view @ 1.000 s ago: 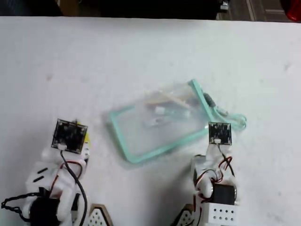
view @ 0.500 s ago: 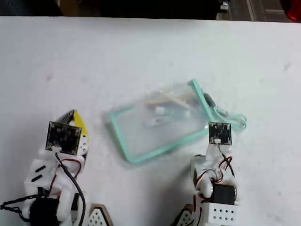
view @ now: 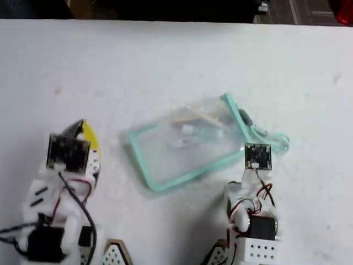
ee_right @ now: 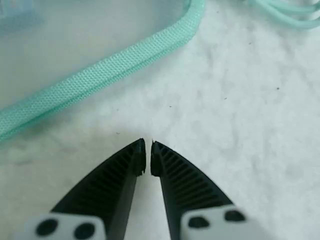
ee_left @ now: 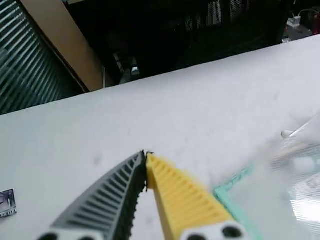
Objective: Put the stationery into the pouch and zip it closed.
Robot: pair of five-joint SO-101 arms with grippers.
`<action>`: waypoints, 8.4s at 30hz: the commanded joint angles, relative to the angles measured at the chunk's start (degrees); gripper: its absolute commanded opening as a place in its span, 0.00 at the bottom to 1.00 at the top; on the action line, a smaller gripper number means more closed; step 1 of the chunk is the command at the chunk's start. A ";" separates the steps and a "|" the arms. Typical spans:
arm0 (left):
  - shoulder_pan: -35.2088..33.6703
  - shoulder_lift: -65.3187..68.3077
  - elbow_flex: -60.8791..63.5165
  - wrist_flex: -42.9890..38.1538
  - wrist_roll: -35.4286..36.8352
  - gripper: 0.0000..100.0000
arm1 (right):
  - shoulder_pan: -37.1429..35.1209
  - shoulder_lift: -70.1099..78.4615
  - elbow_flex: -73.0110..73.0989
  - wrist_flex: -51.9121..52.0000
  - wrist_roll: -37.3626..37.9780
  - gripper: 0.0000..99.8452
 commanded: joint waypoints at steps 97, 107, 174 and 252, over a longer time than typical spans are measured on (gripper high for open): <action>6.73 51.47 -6.15 -17.76 8.44 0.17 | -12.53 43.38 -35.34 -23.60 19.25 0.02; 5.85 51.30 -5.89 -17.67 8.35 0.17 | -1.98 64.48 -61.98 -16.31 14.68 0.02; 6.37 51.74 -5.80 -17.76 8.44 0.17 | -1.98 118.64 -81.67 -24.84 34.99 0.18; 41.98 0.40 -15.74 23.03 -12.40 0.37 | -57.45 33.36 -85.01 13.41 39.38 0.02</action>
